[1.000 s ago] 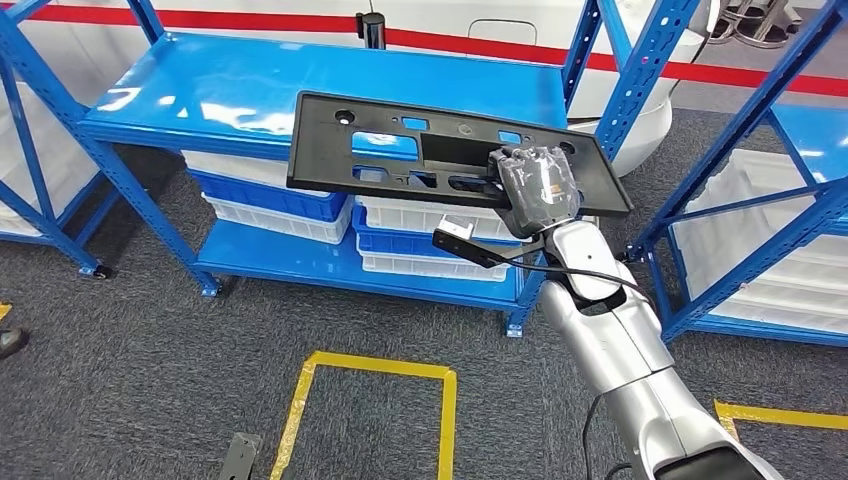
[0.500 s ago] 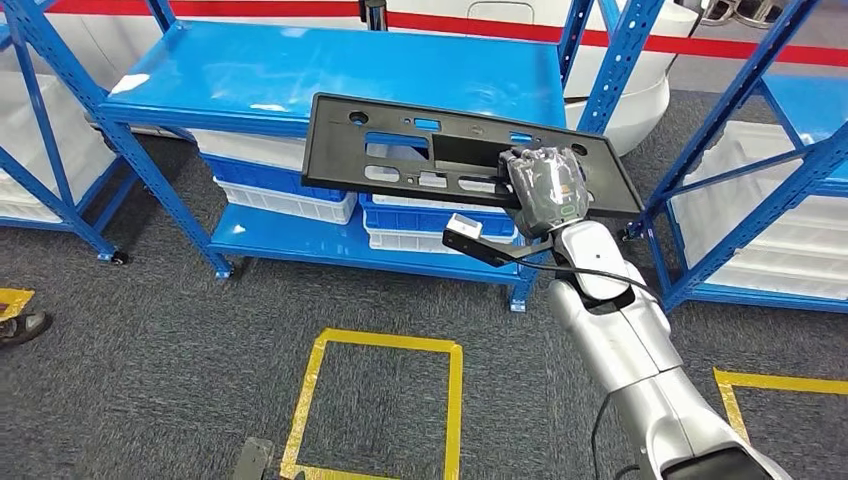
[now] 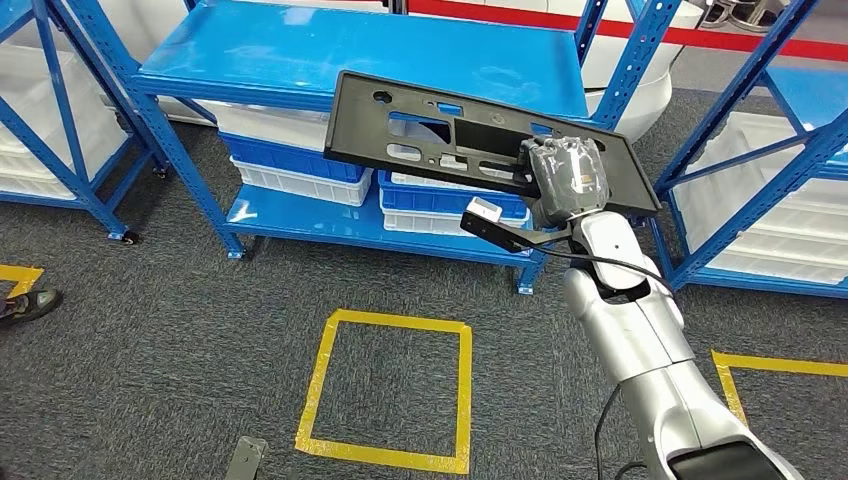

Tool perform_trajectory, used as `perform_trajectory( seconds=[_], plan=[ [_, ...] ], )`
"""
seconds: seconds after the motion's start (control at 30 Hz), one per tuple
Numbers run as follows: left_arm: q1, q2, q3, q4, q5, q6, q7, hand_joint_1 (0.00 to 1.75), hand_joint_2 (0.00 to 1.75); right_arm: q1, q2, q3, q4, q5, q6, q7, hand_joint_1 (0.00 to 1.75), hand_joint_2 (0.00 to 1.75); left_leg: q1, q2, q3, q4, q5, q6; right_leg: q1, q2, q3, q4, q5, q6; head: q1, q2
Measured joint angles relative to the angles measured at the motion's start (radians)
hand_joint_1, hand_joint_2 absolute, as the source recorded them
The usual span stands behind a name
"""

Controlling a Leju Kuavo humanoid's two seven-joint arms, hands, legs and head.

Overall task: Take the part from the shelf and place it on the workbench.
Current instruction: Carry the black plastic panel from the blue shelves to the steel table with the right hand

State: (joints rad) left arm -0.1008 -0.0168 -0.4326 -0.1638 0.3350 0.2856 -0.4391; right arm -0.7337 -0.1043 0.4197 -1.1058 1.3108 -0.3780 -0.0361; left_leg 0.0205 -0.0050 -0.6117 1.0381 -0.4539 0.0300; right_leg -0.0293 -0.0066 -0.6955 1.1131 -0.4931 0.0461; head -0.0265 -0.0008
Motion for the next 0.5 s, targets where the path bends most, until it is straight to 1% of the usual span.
perform_trajectory(
  seconds=[0.03, 0.07, 0.1, 0.13, 0.17, 0.2, 0.23, 0.27, 0.3, 0.33, 0.37, 0.4, 0.43, 0.47, 0.5],
  plan=[
    [-0.001, 0.000, 0.000, 0.000, 0.000, -0.001, 0.000, 0.00, 1.75, -0.001, -0.002, -0.001, 0.000, 0.000, 0.000, 0.000, 1.73, 1.75, -0.002, 0.001, -0.013, 0.000, 0.010, 0.011, 0.001, 0.001, -0.019, 0.063, -0.044, -0.005, 0.002, 0.000],
    [-0.001, -0.001, 0.000, 0.000, 0.000, -0.001, 0.000, 0.00, 1.75, -0.001, -0.004, -0.002, 0.001, 0.000, 0.000, 0.000, 1.73, 1.75, -0.006, 0.001, -0.027, 0.000, 0.021, 0.017, 0.003, 0.002, -0.031, 0.128, -0.076, -0.006, 0.004, 0.000],
    [-0.001, -0.002, 0.000, 0.000, -0.001, -0.001, -0.001, 0.00, 1.75, -0.001, -0.006, -0.002, 0.002, 0.000, 0.000, 0.000, 1.73, 1.75, -0.009, 0.002, -0.041, 0.001, 0.033, 0.021, 0.005, 0.003, -0.032, 0.177, -0.089, -0.003, 0.005, 0.000],
    [-0.001, -0.002, 0.000, 0.000, -0.001, -0.002, -0.002, 0.00, 1.75, 0.000, -0.007, -0.002, 0.002, 0.000, 0.001, 0.000, 1.73, 1.75, -0.013, 0.002, -0.054, 0.001, 0.044, 0.022, 0.009, 0.004, -0.019, 0.198, -0.083, 0.003, 0.005, 0.000],
    [-0.001, -0.003, 0.000, 0.000, -0.001, -0.001, -0.003, 0.00, 1.75, 0.001, -0.008, -0.002, 0.003, 0.000, 0.001, 0.000, 1.73, 1.75, -0.017, 0.002, -0.068, 0.001, 0.056, 0.022, 0.013, 0.004, 0.010, 0.185, -0.064, 0.008, 0.005, 0.000],
    [-0.001, -0.003, 0.000, 0.000, -0.001, -0.001, -0.004, 0.00, 1.75, 0.002, -0.008, -0.002, 0.003, 0.001, 0.001, 0.000, 1.73, 1.75, -0.020, 0.002, -0.080, 0.001, 0.067, 0.021, 0.017, 0.004, 0.054, 0.139, -0.043, 0.008, 0.005, 0.000],
    [-0.001, -0.005, 0.000, 0.000, -0.001, -0.001, -0.005, 0.00, 1.75, 0.001, -0.008, -0.003, 0.002, 0.001, 0.002, 0.000, 1.73, 1.75, -0.022, 0.001, -0.090, 0.001, 0.078, 0.020, 0.023, 0.004, 0.110, 0.066, -0.039, -0.001, 0.004, 0.000],
    [-0.001, -0.006, 0.000, 0.000, -0.001, -0.001, -0.006, 0.00, 1.75, 0.000, -0.007, -0.004, 0.002, 0.003, 0.002, -0.001, 1.73, 1.75, -0.023, 0.002, -0.098, 0.000, 0.090, 0.017, 0.030, 0.004, 0.164, -0.011, -0.044, -0.012, 0.003, 0.000],
    [-0.001, -0.008, 0.000, 0.000, -0.001, -0.001, -0.006, 0.00, 1.75, -0.002, -0.007, -0.006, 0.002, 0.005, 0.003, -0.001, 1.73, 1.75, -0.023, 0.002, -0.102, -0.004, 0.102, 0.012, 0.036, 0.003, 0.200, -0.069, -0.052, -0.022, 0.003, 0.000],
    [-0.001, -0.010, 0.000, 0.000, -0.001, -0.001, -0.006, 0.00, 1.75, -0.003, -0.007, -0.008, 0.001, 0.006, 0.004, -0.001, 1.73, 1.75, -0.022, 0.002, -0.103, -0.010, 0.114, 0.007, 0.041, 0.004, 0.219, -0.109, -0.060, -0.030, 0.004, 0.000],
    [0.000, -0.011, 0.000, 0.000, -0.002, -0.001, -0.006, 0.00, 1.75, -0.004, -0.006, -0.010, 0.002, 0.007, 0.005, -0.001, 1.73, 1.75, -0.022, 0.002, -0.102, -0.019, 0.128, 0.001, 0.043, 0.004, 0.218, -0.124, -0.053, -0.033, 0.005, 0.000],
    [0.001, -0.011, 0.000, 0.000, -0.002, -0.001, -0.006, 0.00, 1.75, -0.004, -0.006, -0.010, 0.002, 0.008, 0.006, -0.001, 1.73, 1.75, -0.020, 0.000, -0.105, -0.025, 0.134, -0.005, 0.036, 0.004, 0.213, -0.128, -0.038, -0.038, 0.008, 0.000],
    [0.002, -0.010, 0.000, 0.001, -0.002, -0.001, -0.006, 0.00, 1.75, -0.005, -0.006, -0.010, 0.003, 0.008, 0.007, -0.001, 1.73, 1.75, -0.019, -0.002, -0.111, -0.021, 0.120, -0.010, 0.030, 0.003, 0.207, -0.135, -0.023, -0.046, 0.010, 0.000],
    [0.003, -0.010, 0.000, 0.001, -0.003, 0.000, -0.006, 0.00, 1.75, -0.004, -0.005, -0.011, 0.003, 0.008, 0.008, -0.001, 1.73, 1.75, -0.018, -0.003, -0.119, 0.000, 0.082, -0.016, 0.024, 0.001, 0.199, -0.140, -0.005, -0.055, 0.008, 0.000],
    [0.004, -0.009, -0.001, 0.001, -0.003, 0.000, -0.006, 0.00, 1.75, -0.003, -0.004, -0.011, 0.003, 0.008, 0.009, -0.001, 1.73, 1.75, -0.016, -0.004, -0.131, 0.042, 0.027, -0.021, 0.018, 0.000, 0.189, -0.142, 0.011, -0.061, 0.007, 0.000]
  ],
)
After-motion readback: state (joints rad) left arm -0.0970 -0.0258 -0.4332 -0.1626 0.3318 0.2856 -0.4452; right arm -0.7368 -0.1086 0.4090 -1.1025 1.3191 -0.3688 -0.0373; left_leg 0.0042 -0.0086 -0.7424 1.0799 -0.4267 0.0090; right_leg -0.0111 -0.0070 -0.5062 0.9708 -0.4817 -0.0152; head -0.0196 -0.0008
